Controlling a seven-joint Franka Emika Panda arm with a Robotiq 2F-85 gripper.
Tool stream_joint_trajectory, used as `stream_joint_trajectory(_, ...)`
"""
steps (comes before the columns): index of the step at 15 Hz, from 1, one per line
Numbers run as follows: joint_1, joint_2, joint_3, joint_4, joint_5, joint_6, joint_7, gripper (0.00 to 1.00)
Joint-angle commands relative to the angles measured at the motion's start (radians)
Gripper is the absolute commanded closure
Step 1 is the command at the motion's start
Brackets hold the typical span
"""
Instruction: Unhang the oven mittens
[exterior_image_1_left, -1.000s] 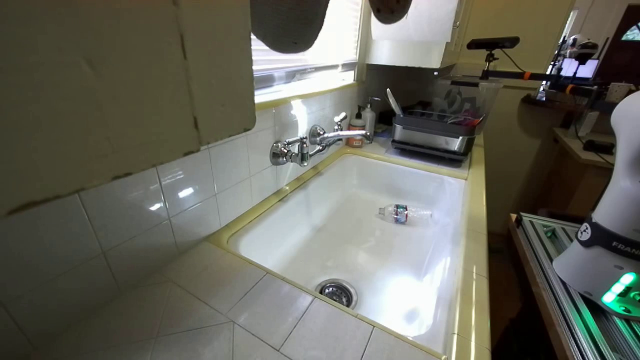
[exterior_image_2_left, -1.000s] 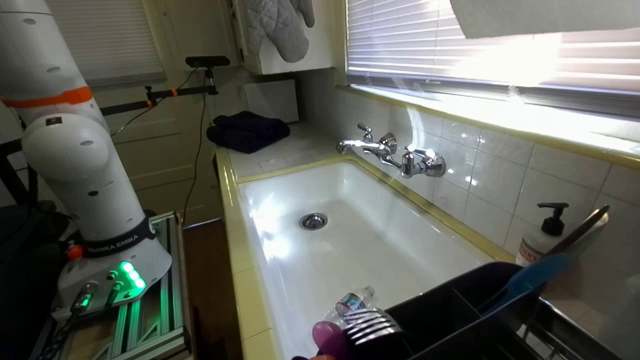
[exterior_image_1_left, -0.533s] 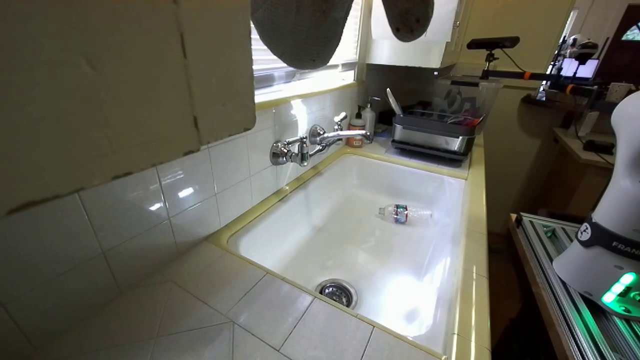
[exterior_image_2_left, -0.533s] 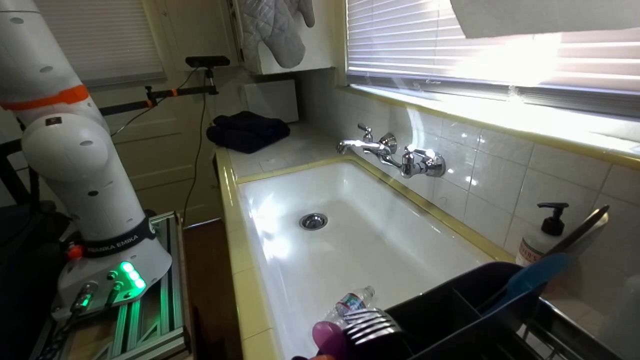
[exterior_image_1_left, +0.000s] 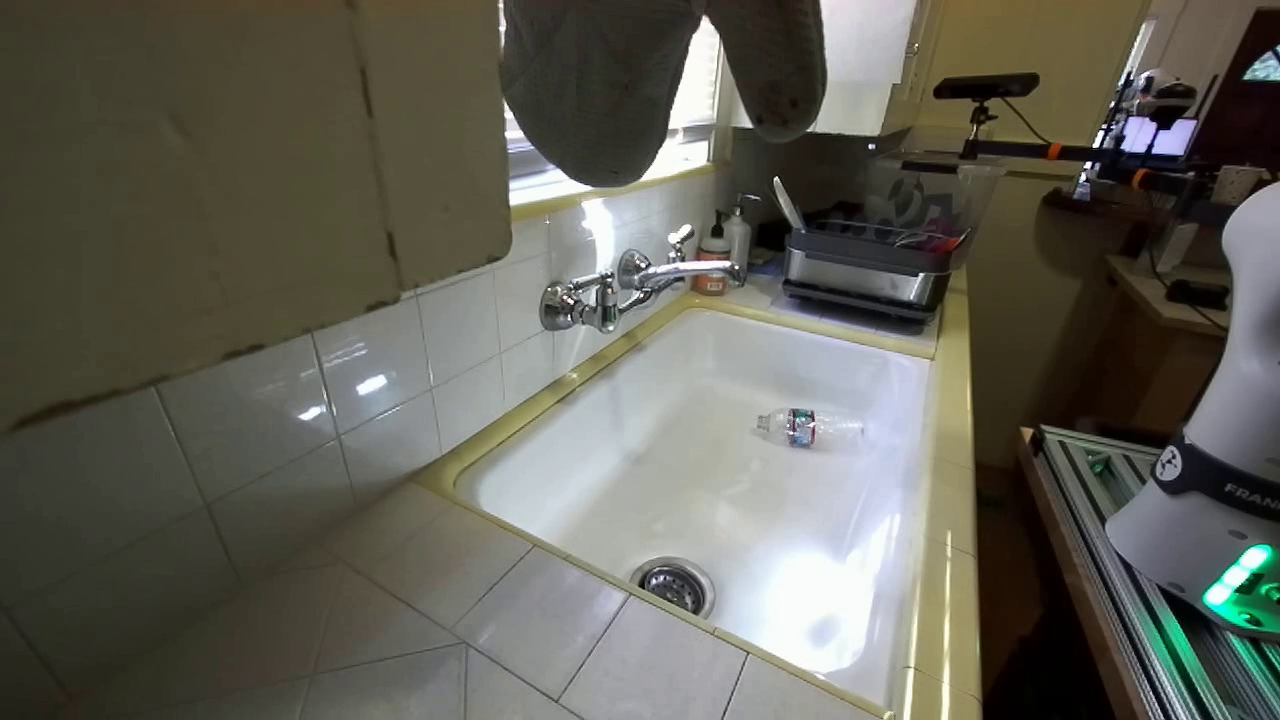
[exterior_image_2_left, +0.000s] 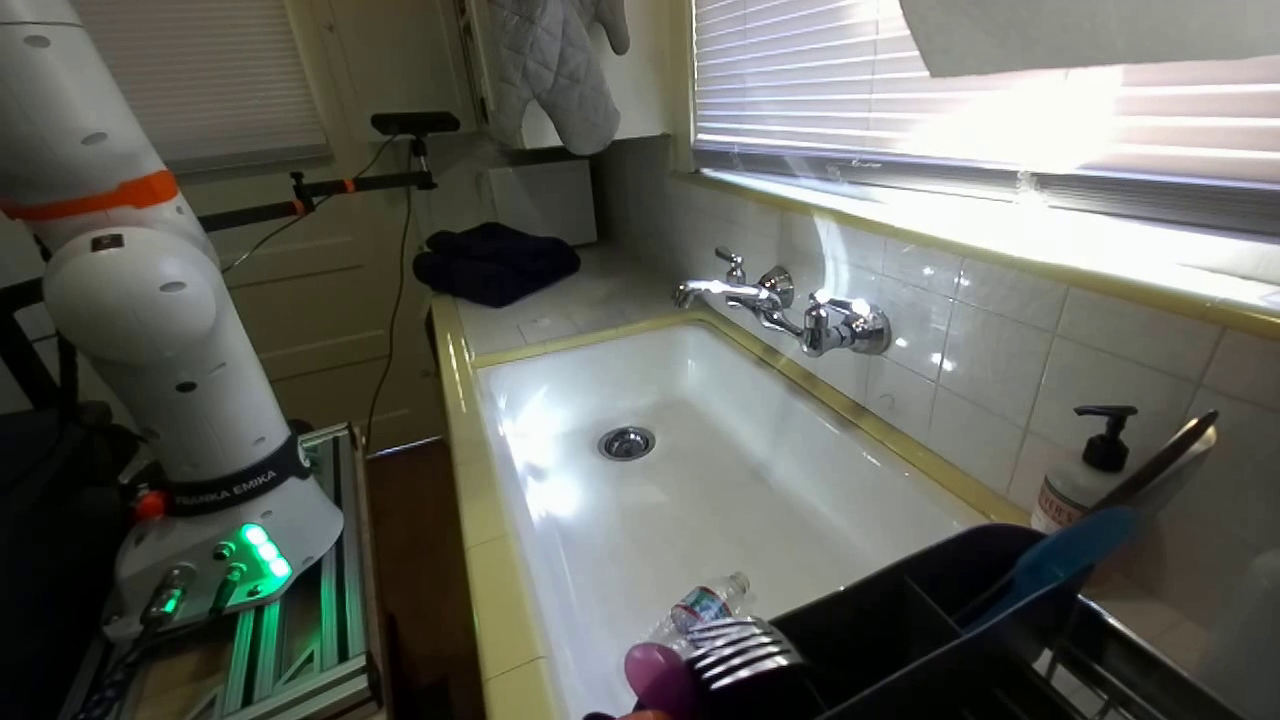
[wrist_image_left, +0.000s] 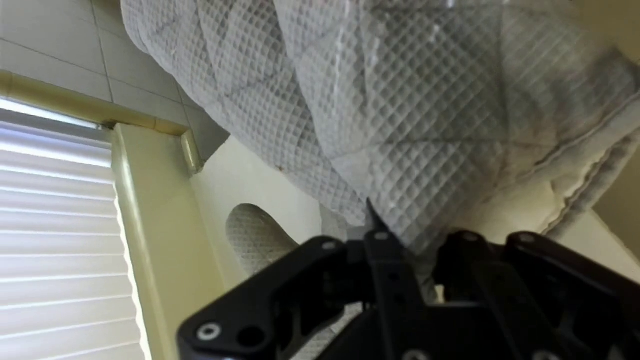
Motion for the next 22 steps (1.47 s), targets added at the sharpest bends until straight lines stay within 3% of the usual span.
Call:
stream_joint_trajectory(1,0.01,-0.033,0.006,-0.11,0.009,0.049,0.048,0.98)
stream_joint_trajectory(20,0.047,-0.052,0.024,-0.401,0.029,0.008,-0.05,0.98)
stream_joint_trajectory(22,0.051,-0.05,0.017,-0.419,0.064,-0.035,-0.074,0.98)
